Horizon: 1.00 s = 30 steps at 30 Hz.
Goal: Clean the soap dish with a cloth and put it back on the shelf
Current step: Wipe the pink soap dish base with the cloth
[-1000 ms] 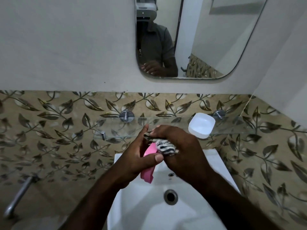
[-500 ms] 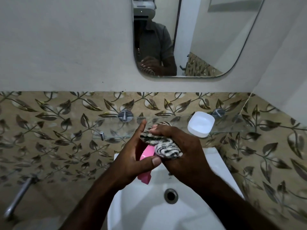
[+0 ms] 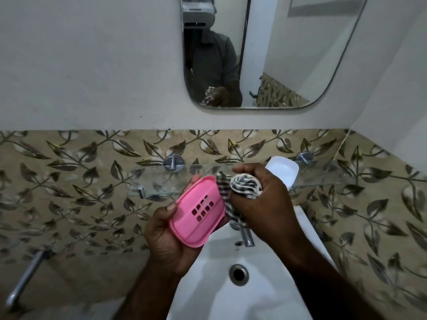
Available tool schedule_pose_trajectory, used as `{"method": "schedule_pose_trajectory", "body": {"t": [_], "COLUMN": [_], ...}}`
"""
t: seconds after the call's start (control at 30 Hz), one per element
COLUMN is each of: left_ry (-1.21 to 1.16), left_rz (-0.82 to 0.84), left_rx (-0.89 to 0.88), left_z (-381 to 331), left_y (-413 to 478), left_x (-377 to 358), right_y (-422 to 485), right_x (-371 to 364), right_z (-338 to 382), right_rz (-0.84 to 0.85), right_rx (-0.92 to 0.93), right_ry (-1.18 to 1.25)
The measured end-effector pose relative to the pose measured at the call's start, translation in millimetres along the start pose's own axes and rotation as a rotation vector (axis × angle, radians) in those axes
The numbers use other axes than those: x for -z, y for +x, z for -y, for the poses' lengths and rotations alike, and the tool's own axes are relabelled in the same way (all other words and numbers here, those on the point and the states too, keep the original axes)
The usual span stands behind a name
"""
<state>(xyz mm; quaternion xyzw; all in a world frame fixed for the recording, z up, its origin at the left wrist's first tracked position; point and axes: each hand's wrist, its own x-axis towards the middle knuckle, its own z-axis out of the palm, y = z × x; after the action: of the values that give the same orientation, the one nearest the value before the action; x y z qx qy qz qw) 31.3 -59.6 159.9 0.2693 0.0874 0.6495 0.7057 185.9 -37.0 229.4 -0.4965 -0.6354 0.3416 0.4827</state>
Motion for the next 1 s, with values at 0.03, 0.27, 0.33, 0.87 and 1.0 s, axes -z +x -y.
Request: {"method": "schedule_pose_trajectory", "body": {"t": [0.03, 0.27, 0.33, 0.87, 1.0], "left_ry": [0.009, -0.046, -0.13, -0.114, -0.141], "left_rz": [0.019, 0.023, 0.054, -0.039, -0.082], "left_rx": [0.023, 0.072, 0.103, 0.144, 0.145], "left_z": [2, 14, 12, 1, 4], "left_y": [1, 2, 6, 11, 10], "left_x": [0, -5, -7, -11, -12], "right_y": [-3, -5, -10, -26, -8], "right_x": [-5, -16, -20, -33, -26], "right_z": [0, 6, 12, 25, 16], "right_rz": [0.045, 0.063, 0.121, 0.422, 0.284], "right_rx": [0.019, 0.119, 0.212, 0.504, 0.408], "right_ry": [-0.073, -0.4, -0.449, -0.546, -0.553]}}
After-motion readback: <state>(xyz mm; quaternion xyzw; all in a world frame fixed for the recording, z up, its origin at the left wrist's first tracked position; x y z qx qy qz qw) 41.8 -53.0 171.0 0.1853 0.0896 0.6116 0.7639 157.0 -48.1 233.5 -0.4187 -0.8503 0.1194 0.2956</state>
